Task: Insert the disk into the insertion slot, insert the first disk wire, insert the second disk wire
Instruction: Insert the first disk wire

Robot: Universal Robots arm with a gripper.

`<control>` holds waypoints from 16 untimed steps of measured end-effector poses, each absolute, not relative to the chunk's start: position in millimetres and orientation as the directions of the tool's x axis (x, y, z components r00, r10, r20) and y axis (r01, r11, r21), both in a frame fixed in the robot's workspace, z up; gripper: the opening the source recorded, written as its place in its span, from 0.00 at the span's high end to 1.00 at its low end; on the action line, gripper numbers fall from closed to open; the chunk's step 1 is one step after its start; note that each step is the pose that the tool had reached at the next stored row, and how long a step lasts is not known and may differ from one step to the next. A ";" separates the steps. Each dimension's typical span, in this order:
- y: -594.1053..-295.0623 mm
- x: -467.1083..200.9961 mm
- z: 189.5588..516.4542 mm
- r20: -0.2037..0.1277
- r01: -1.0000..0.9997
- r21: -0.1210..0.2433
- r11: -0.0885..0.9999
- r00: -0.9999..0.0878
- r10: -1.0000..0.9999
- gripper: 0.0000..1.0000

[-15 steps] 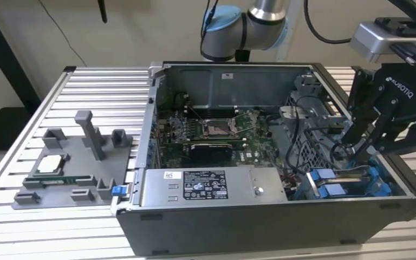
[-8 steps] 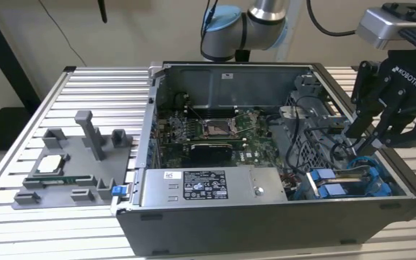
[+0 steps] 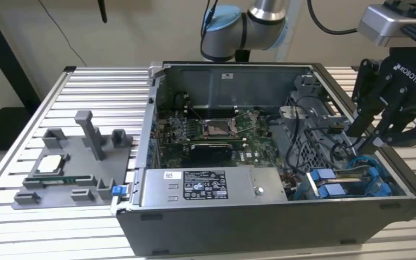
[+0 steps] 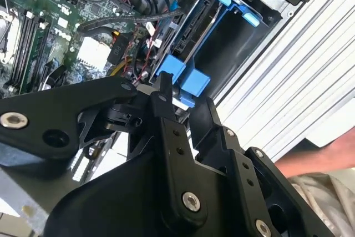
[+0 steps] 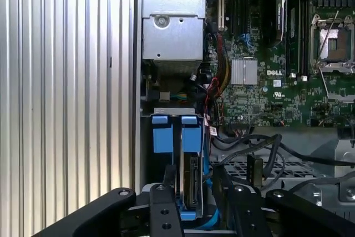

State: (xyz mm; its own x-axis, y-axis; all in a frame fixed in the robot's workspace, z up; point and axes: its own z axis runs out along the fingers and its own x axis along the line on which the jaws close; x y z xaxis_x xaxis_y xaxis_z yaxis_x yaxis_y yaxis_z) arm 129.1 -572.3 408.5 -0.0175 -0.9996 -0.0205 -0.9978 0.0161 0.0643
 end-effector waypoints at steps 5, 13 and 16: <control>-569.9 129.1 408.6 -0.020 -0.998 0.064 0.016 -0.017 -1.000 0.00; -560.2 129.1 409.6 -0.020 -0.998 0.064 0.016 -0.017 -1.000 0.00; -557.3 129.1 410.7 -0.020 -0.998 0.064 0.016 -0.017 -1.000 0.00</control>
